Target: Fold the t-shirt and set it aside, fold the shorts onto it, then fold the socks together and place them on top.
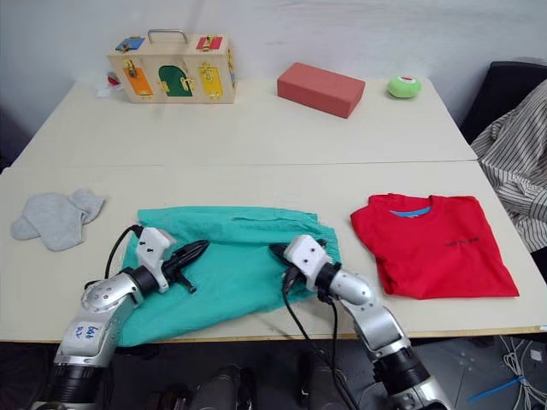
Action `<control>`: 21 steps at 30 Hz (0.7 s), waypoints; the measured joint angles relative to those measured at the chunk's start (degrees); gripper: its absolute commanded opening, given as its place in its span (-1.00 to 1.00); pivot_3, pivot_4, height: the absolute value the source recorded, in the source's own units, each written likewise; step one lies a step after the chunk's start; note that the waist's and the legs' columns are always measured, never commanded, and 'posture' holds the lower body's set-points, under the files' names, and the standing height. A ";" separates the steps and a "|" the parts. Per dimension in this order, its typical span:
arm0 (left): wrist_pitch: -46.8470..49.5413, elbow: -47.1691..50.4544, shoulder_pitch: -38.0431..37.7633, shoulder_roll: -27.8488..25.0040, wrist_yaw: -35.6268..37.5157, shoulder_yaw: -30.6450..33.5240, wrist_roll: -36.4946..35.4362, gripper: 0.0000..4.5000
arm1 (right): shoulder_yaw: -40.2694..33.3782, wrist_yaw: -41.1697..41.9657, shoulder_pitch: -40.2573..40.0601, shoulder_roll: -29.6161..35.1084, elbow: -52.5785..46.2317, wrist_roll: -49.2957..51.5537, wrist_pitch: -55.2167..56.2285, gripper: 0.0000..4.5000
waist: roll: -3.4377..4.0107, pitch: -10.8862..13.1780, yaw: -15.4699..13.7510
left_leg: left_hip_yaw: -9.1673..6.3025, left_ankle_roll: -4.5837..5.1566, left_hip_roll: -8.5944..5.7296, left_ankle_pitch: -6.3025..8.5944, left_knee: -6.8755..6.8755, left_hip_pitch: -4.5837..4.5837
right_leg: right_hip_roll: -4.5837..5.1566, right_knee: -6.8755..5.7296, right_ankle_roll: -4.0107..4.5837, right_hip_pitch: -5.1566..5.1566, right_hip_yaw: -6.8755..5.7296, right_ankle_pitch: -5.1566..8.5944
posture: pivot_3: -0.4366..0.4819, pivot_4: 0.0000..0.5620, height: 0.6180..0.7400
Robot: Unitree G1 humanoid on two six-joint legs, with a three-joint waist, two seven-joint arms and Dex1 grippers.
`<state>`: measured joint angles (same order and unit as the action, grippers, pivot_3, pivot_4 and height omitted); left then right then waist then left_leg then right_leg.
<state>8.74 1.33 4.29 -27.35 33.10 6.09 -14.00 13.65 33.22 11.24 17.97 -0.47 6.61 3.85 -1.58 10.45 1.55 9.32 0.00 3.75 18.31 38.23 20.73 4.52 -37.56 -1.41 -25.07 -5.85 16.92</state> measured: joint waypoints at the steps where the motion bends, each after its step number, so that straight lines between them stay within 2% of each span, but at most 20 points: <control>1: -0.41 -0.19 -0.46 -0.17 0.17 0.28 0.00 -1.00 | -2.06 0.37 -0.89 0.26 0.36 1.58 0.87 -0.99 | 0.00 0.00 0.01 | 0.01 0.00 0.00 0.00 -0.10 -0.18 | 0.00 0.08 0.01 0.20 -0.01 0.00 | -0.05 -0.47 1.00; 3: -1.38 -0.49 -0.96 -0.31 0.57 0.81 -0.05 -1.00 | -5.79 0.81 -2.14 1.08 0.89 3.84 1.33 -0.99 | 0.03 0.01 0.12 | 0.01 0.02 0.02 0.09 -0.23 -0.51 | -0.02 0.19 0.04 0.54 -0.01 0.03 | -0.05 -0.47 1.00; 8: -4.61 -2.84 -0.67 -0.31 3.75 2.07 -1.64 -1.00 | -11.01 2.93 -3.99 1.77 -3.04 11.66 -2.64 -0.99 | 0.10 0.05 0.26 | -0.02 -0.07 0.10 0.04 -0.33 -0.50 | -0.09 0.13 0.12 0.46 -0.02 0.08 | -0.05 -0.47 1.00; 10: -5.21 -3.47 -0.36 -0.22 6.21 2.30 -3.31 -1.00 | -12.20 3.25 -4.98 1.81 -8.00 17.06 -7.41 -0.83 | 0.11 0.05 0.11 | -0.08 -0.08 0.11 0.03 -0.34 -0.45 | -0.10 0.14 0.14 0.44 -0.06 0.09 | -0.05 -0.47 1.00; 14: -3.77 -2.08 2.22 -1.91 13.62 1.56 -7.35 -1.00 | -17.42 0.08 -8.94 6.00 -21.44 32.35 -23.31 -0.31 | 0.07 0.06 -0.37 | -0.21 -0.03 0.02 0.03 -0.30 -0.31 | -0.01 0.23 0.13 0.45 -0.12 0.08 | -0.05 -0.47 1.00; 16: -3.01 -1.64 4.67 -3.70 16.61 1.20 -8.38 -1.00 | -21.66 -4.17 -11.29 8.57 -26.09 41.70 -31.39 0.03 | 0.07 0.06 -0.57 | -0.21 0.05 0.02 0.08 -0.29 -0.32 | 0.00 0.34 0.09 0.51 -0.12 0.06 | -0.05 -0.47 1.00; 21: -1.18 -1.50 10.01 -5.53 22.40 -2.26 -8.65 -1.00 | -30.09 -25.13 -23.37 22.64 -31.42 78.51 -47.93 0.79 | 0.10 0.08 -1.45 | -0.25 0.13 0.03 0.13 -0.39 -0.21 | -0.06 0.60 0.09 0.51 -0.16 0.06 | -0.05 -0.47 1.00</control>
<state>7.56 -0.17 14.30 -32.88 55.50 3.83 -22.66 -16.44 8.09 -12.13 40.60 -31.88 85.12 -44.08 -1.48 10.53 0.09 9.07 0.13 3.77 18.44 37.85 20.53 4.47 -36.96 -1.32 -24.56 -6.02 16.98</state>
